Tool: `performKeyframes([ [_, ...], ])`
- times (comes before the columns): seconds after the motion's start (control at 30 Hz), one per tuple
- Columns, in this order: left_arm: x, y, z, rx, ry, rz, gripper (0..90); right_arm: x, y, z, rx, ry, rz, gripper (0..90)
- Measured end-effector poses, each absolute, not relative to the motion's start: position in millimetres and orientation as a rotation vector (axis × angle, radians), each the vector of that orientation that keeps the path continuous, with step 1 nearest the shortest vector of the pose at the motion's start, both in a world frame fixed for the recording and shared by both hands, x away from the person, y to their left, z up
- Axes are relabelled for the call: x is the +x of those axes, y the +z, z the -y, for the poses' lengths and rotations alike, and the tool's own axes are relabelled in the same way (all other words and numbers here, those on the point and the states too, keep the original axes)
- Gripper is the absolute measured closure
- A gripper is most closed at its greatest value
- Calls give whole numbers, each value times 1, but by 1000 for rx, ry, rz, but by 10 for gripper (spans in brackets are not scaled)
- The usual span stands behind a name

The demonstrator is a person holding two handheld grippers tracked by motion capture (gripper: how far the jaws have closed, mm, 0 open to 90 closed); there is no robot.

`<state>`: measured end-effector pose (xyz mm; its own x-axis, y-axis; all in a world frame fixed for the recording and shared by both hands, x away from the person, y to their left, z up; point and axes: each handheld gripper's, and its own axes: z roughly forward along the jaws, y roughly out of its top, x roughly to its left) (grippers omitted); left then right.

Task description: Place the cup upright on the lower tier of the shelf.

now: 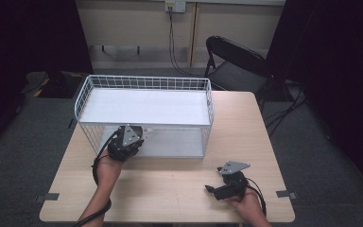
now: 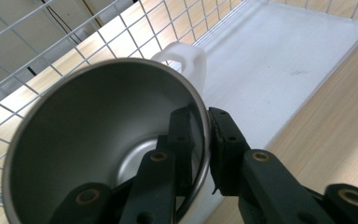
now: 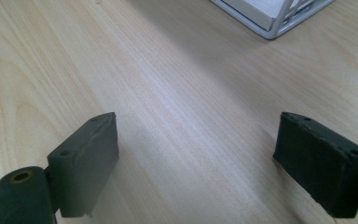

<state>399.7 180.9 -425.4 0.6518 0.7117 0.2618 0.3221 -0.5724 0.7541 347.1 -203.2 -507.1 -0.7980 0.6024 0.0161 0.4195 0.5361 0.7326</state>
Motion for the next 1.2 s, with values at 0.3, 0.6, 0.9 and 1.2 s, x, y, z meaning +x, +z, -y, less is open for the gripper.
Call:
performKeyframes([
  [0.3,401,-425,-181,2161,795,-802,548,347,-507,203,861,1114,-2537,125],
  [0.6,396,-418,-182,2143,790,-819,459,347,-507,203,860,1114,-2537,125],
  [0.9,385,-410,-186,2130,794,-804,430,347,-507,203,860,1114,-2536,125],
  [1.2,376,-403,-192,2129,747,-808,399,347,-507,203,861,1113,-2536,125],
])
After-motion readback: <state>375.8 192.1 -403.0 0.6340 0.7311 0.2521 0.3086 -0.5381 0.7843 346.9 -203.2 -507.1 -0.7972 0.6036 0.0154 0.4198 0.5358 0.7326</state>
